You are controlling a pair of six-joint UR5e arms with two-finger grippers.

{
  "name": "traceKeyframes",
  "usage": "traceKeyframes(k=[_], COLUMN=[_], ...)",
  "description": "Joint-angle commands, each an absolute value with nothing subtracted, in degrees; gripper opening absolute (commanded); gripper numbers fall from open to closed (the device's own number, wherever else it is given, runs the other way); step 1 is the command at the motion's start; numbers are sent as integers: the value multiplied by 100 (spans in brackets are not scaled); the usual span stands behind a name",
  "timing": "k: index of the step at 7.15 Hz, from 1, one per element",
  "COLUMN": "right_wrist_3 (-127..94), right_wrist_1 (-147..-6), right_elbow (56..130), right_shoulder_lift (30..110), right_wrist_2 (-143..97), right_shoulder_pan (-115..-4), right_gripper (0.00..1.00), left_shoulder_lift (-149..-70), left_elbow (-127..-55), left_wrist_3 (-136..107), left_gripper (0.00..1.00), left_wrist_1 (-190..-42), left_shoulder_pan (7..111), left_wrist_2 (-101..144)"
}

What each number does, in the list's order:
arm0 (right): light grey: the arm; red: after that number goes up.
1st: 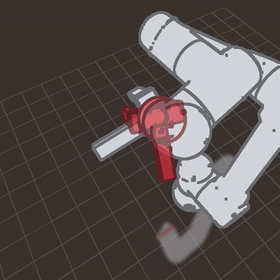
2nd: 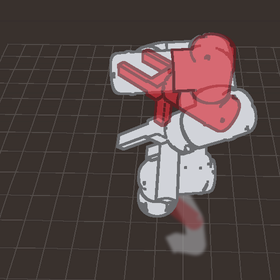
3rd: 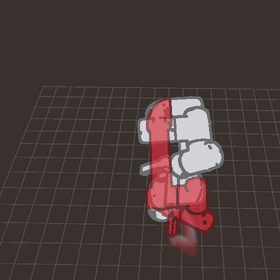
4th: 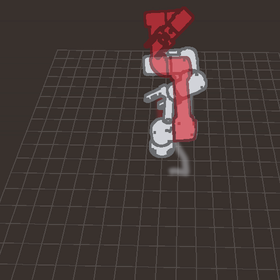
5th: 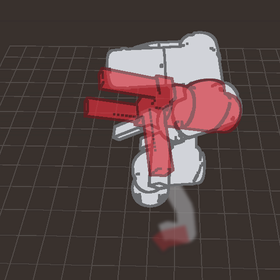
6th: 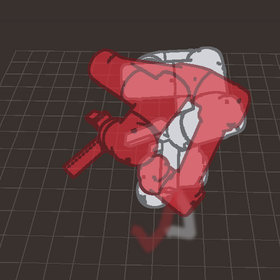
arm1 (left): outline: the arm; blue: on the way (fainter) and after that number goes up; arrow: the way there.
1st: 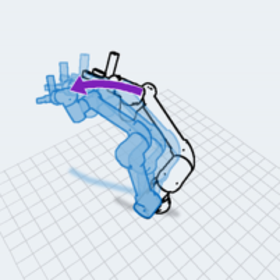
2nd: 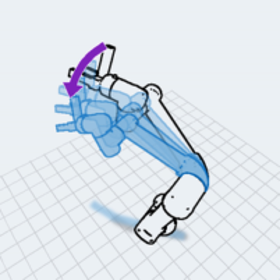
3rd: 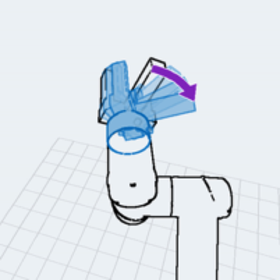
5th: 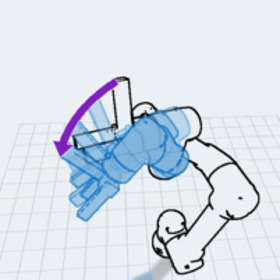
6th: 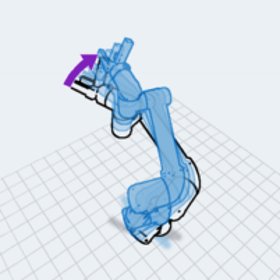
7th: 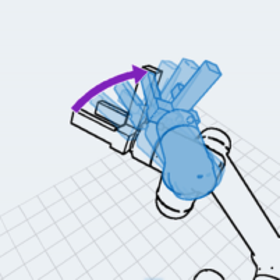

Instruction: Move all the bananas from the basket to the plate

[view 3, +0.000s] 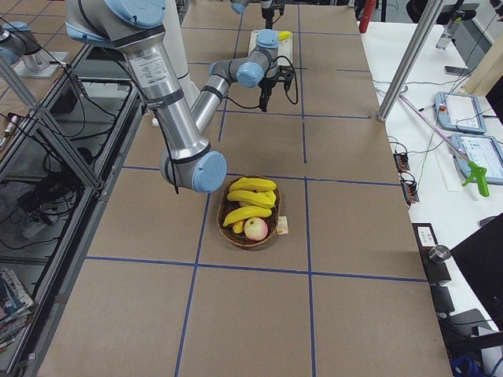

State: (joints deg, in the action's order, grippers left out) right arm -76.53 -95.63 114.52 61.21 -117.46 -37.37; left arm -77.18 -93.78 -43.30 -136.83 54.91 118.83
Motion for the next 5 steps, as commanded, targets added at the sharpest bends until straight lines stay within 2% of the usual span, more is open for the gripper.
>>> traceKeyframes(k=[1,3,5], right_wrist_3=[-7394,-6596,-6408], right_wrist_1=[-9562,-9510,-9083], right_elbow=[11478,12326,12673], right_shoulder_lift=[6213,7236,8266], right_wrist_2=[-11803,-11812,-11594], right_shoulder_pan=[-3788,-3806,-3823], right_gripper=[100,100,100], left_shoulder_lift=[-7725,-7752,-7769], left_elbow=[-9553,-9965,-9967], left_wrist_3=[-4228,-4236,-4228], left_gripper=[100,100,100], left_wrist_1=[-13667,-13545,-13544], left_shoulder_pan=[5511,5581,5563], left_wrist_2=[12170,12585,12577])
